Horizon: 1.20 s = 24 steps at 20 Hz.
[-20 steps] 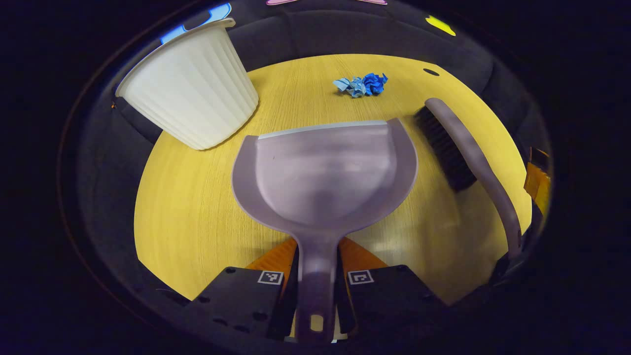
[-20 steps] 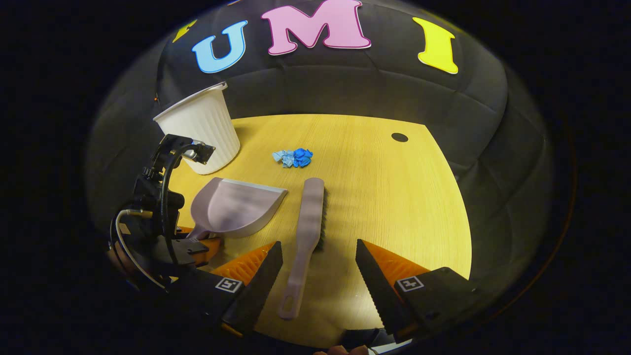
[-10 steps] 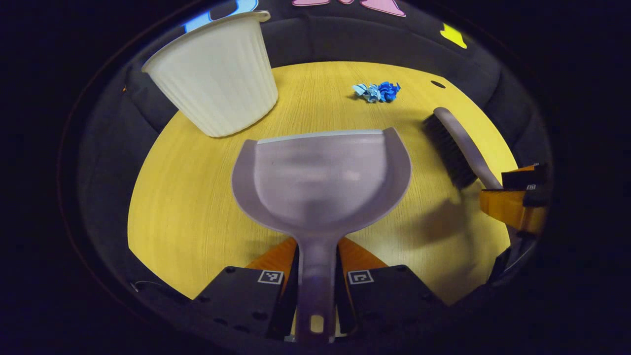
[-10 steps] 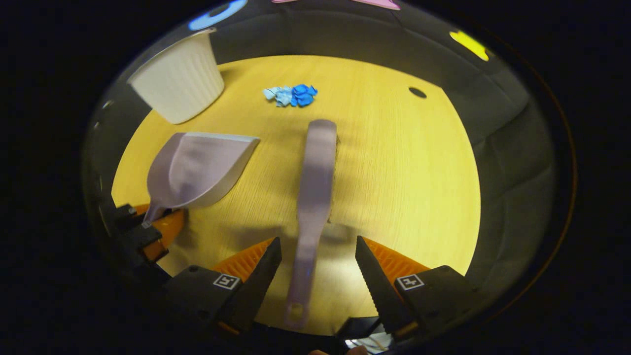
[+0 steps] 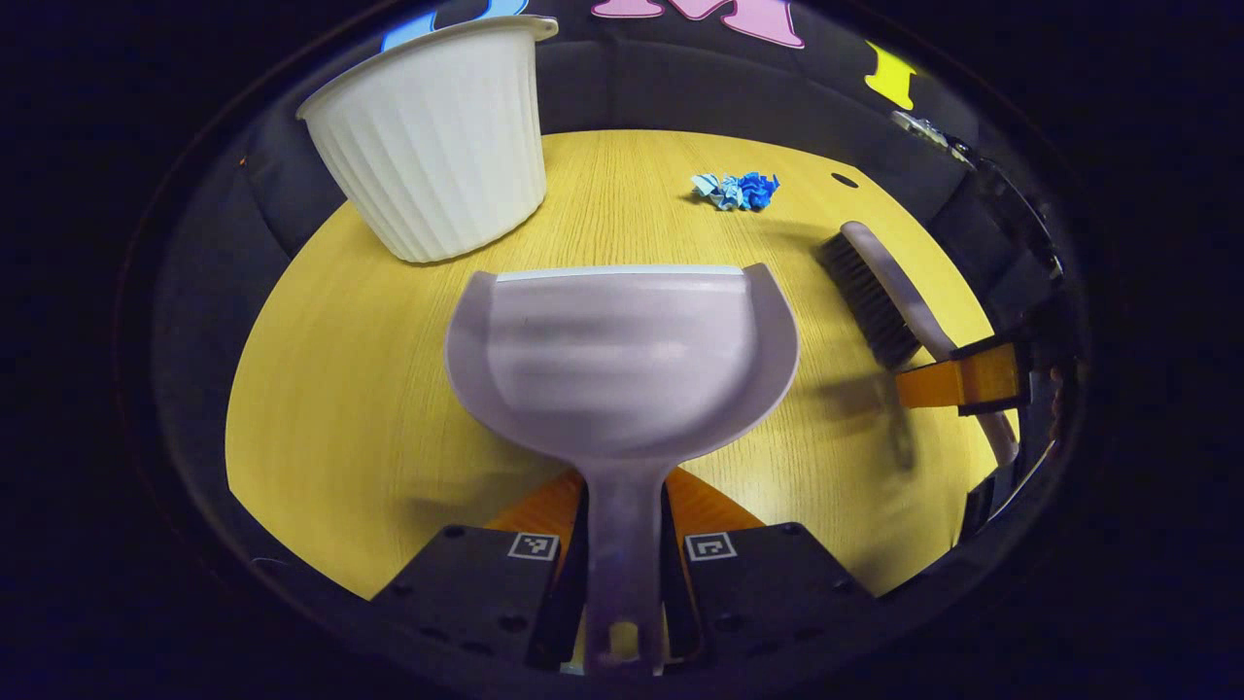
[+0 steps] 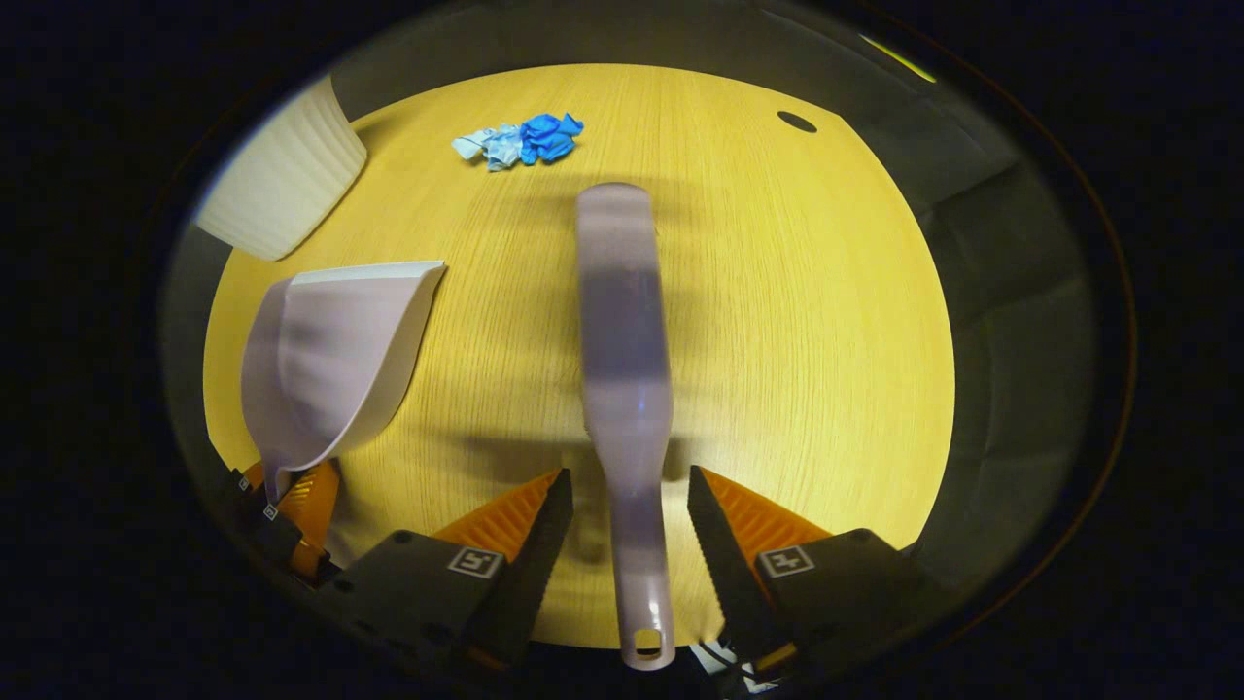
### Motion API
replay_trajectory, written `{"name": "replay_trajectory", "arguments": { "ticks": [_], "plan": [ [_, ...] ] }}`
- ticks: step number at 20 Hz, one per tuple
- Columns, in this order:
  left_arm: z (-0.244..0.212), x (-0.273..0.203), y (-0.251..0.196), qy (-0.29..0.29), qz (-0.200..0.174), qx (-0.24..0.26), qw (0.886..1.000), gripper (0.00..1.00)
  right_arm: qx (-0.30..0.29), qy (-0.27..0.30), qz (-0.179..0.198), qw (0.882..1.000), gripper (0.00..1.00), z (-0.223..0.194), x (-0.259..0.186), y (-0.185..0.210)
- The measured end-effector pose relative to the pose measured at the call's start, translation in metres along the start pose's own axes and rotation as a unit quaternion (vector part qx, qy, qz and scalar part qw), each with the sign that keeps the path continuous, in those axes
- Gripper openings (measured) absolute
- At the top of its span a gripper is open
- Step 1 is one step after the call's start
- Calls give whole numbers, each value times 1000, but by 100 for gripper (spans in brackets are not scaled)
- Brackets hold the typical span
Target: Pick up the small broom and dustpan from the desktop, sweep the trash into the dustpan with the broom, and then empty the trash into the garbage bin.
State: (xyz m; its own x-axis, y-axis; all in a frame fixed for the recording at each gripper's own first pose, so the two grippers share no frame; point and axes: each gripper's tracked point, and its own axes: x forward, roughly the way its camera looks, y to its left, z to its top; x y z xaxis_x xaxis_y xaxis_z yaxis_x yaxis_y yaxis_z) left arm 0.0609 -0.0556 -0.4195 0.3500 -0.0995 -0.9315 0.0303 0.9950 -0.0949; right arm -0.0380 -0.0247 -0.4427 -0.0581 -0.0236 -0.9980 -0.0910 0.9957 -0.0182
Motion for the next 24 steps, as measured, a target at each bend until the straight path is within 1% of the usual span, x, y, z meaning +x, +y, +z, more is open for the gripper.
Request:
{"name": "replay_trajectory", "arguments": {
  "ticks": [1, 2, 3, 4, 5, 6, 7, 8, 10, 11, 12, 13, 14, 15, 16, 17, 18, 19, 20, 21, 23, 24],
  "plan": [
    [-1, -1, 1, -1, -4, 2, 1000, 30, 2, 2, 1, 1000, 60, 2, 2, 1],
    [0, -1, 1, -3, -9, 4, 1000, 31, 4, 14, 1, 1000, 64, 0, 2, 2],
    [0, 0, 1, -4, -16, 5, 1000, 31, 10, 25, 6, 1000, 44, -2, 5, 4],
    [-1, 0, 1, -4, -20, 6, 1000, 31, 18, 32, 6, 999, 46, -1, 11, 5],
    [-1, 0, 1, -2, -21, 9, 1000, 31, 21, 32, 2, 999, 34, 1, 17, 4],
    [-1, 1, 2, 0, -21, 13, 1000, 31, 19, 32, 5, 999, 30, 7, 18, 6],
    [0, 1, 2, 2, -21, 16, 1000, 30, 14, 28, 9, 999, 31, 12, 18, 8],
    [1, 2, 3, 3, -20, 18, 1000, 31, 4, 33, 11, 999, 29, 10, 19, 7],
    [1, 2, 4, 8, -20, 20, 1000, 31, -13, 33, 29, 999, 29, 18, 19, 7],
    [2, 2, 5, 12, -19, 21, 1000, 30, -12, 35, 33, 999, 27, 25, 22, 4],
    [1, 2, 6, 17, -18, 24, 999, 31, -5, 33, 33, 999, 27, 34, 21, -1],
    [2, 2, 8, 23, -15, 29, 999, 31, 6, 22, 32, 999, 27, 50, 21, -7],
    [3, 1, 10, 26, -13, 35, 999, 31, 18, 8, 30, 999, 22, 68, 22, -15],
    [4, -1, 11, 30, -12, 41, 999, 31, 27, 1, 29, 999, 27, 87, 23, -22],
    [5, -2, 11, 33, -12, 45, 998, 31, 31, -4, 32, 999, 27, 107, 22, -26],
    [8, -3, 11, 36, -14, 46, 998, 30, 15, -17, 28, 999, 27, 133, 21, -31],
    [9, -5, 12, 39, -17, 45, 998, 31, -23, -32, 10, 999, 27, 162, 20, -38],
    [11, -5, 11, 43, -19, 43, 998, 31, -74, -49, -14, 996, 27, 191, 20, -47],
    [13, -7, 12, 45, -20, 42, 998, 31, -118, -66, -26, 990, 27, 220, 23, -53],
    [15, -8, 13, 47, -20, 45, 998, 31, -141, -76, -25, 987, 27, 241, 29, -52],
    [16, -10, 14, 50, -19, 51, 997, 31, -153, -60, 2, 986, 27, 254, 32, -49],
    [17, -8, 15, 53, -18, 52, 997, 31, -176, -53, 7, 983, 27, 255, 47, -39]
  ]
}}
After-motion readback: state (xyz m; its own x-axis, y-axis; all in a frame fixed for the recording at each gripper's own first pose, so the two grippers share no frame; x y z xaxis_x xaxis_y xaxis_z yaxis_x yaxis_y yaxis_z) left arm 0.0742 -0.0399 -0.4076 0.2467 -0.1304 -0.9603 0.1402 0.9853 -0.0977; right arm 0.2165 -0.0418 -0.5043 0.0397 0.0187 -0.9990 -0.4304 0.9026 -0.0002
